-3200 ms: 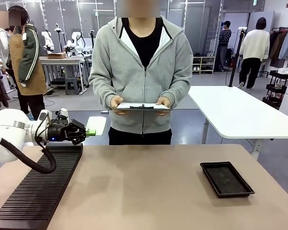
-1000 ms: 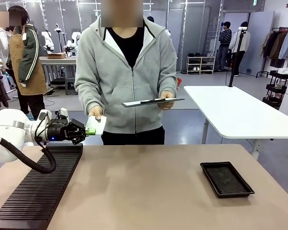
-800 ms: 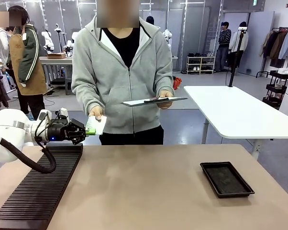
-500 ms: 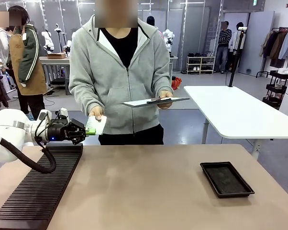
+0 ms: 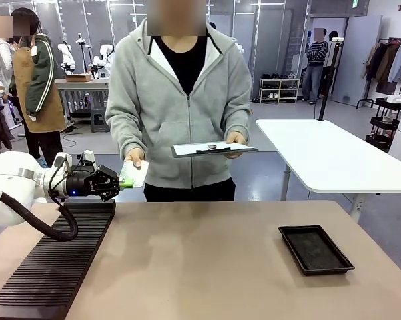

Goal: Inspect the PCB.
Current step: Release the Blank PCB you were holding.

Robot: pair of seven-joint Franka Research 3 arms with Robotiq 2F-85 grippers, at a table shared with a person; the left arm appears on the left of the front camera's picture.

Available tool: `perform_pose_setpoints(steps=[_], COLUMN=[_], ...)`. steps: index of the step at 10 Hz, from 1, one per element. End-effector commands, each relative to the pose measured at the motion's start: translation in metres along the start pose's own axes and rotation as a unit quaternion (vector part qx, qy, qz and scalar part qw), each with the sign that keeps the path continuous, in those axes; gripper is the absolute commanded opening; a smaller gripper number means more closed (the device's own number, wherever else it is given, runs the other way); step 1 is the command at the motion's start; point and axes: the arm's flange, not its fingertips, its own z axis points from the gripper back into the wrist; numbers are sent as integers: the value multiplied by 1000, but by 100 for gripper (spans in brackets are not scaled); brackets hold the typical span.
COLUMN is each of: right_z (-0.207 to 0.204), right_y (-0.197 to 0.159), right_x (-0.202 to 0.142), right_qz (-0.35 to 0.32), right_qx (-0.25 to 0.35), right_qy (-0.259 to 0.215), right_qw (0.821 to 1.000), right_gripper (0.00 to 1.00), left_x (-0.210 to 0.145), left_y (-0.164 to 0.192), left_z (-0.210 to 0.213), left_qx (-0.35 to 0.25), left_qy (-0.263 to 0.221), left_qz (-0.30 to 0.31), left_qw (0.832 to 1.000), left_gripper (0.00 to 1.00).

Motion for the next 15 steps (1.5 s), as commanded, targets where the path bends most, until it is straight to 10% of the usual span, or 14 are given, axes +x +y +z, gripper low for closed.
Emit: perform_pose_setpoints(steps=[1, 3, 4, 5, 6, 7, 8, 15], right_z=[1, 1, 1, 1, 1, 1, 1, 1], right_y=[2, 2, 2, 2, 2, 2, 2, 2], right_x=[1, 1, 1, 1, 1, 1, 1, 1], right_qz=[5, 5, 5, 5, 5, 5, 5, 5], right_qx=[4, 4, 4, 4, 4, 4, 4, 4], right_qy=[-2, -2, -2, -2, -2, -2, -2, -2], right_qw=[1000, 1000, 1000, 1000, 1000, 1000, 1000, 1000], right_gripper=[100, 100, 100, 100, 100, 100, 100, 100], left_x=[0, 0, -2, 0, -1, 0, 0, 2], left_y=[1, 0, 0, 0, -1, 0, 0, -2], left_z=[0, 0, 3, 3, 4, 4, 3, 5], left_qx=[7, 0, -10, -16, -16, -16, -15, -18], left_qy=[0, 0, 12, 2, 11, 10, 17, 23], left_qz=[-1, 0, -5, 5, 0, 1, -4, 2], left_qw=[1000, 1000, 1000, 1000, 1000, 1000, 1000, 1000], left_gripper=[3, 3, 36, 36, 69, 68, 99, 100])
